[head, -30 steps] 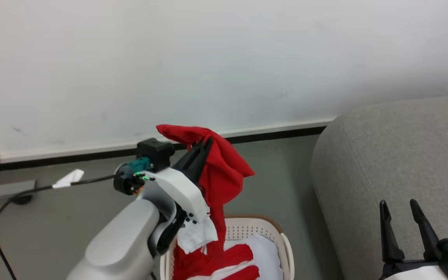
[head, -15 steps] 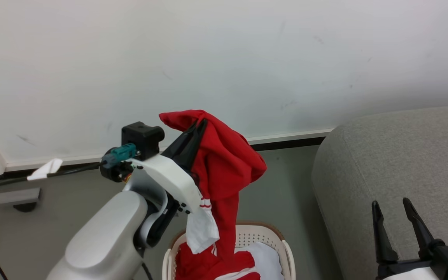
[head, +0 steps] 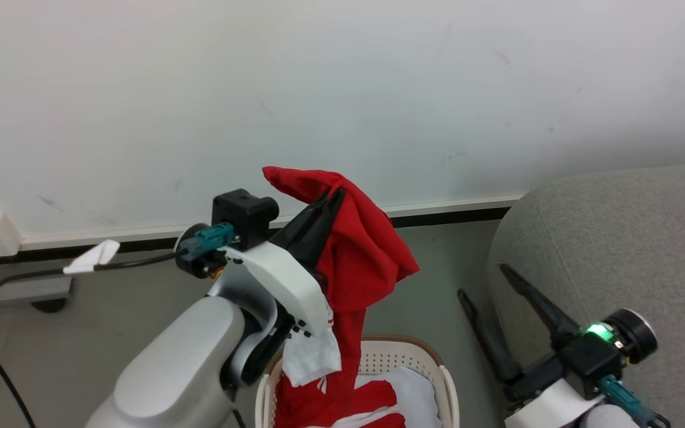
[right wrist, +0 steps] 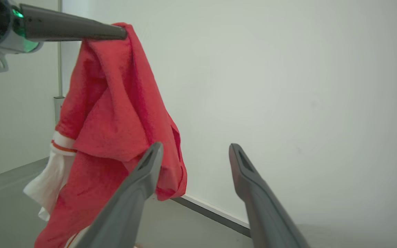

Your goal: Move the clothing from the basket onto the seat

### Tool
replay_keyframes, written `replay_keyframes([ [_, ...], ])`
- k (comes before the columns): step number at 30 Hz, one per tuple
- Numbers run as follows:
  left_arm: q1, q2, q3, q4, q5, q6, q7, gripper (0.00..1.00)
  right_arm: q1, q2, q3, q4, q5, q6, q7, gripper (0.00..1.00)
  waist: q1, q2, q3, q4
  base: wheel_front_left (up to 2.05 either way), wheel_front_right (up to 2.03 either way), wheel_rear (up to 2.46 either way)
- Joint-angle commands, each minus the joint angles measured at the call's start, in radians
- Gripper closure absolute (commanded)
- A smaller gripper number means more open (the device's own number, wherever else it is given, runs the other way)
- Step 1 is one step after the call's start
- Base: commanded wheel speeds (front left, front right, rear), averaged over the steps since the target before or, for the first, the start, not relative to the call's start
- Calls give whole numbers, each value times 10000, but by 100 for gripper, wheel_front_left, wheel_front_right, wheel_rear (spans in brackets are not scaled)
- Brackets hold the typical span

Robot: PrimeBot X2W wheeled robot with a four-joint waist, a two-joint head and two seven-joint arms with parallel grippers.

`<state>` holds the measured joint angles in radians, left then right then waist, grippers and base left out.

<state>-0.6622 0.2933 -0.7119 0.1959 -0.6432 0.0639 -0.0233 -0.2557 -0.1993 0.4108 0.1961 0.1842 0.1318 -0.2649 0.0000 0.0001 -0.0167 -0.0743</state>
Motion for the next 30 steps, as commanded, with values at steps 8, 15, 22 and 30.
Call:
replay_keyframes([
  [8, -268, -287, -334, -40, 145, -103, 172, 100, -1668, 18, 1976, 1118, 66, -21, 8, 0, 0, -1, 34, 276, 0, 0, 0],
  [15, -350, -490, -617, -117, 193, -170, 284, 100, -2495, 540, 1811, 1960, -636, -21, 8, 0, 0, -1, 60, 474, 0, 0, 0],
  [22, -419, -696, -837, -276, 110, -269, 385, 100, -2843, 934, 1622, 2687, -932, -21, 8, 0, 0, -1, 91, 663, 0, 0, 0],
  [30, -373, -872, -1027, -329, -78, -373, 503, 100, -3388, 1293, 2167, 4258, 202, -21, 8, 100, 0, -1, 63, 883, 0, 0, 0],
])
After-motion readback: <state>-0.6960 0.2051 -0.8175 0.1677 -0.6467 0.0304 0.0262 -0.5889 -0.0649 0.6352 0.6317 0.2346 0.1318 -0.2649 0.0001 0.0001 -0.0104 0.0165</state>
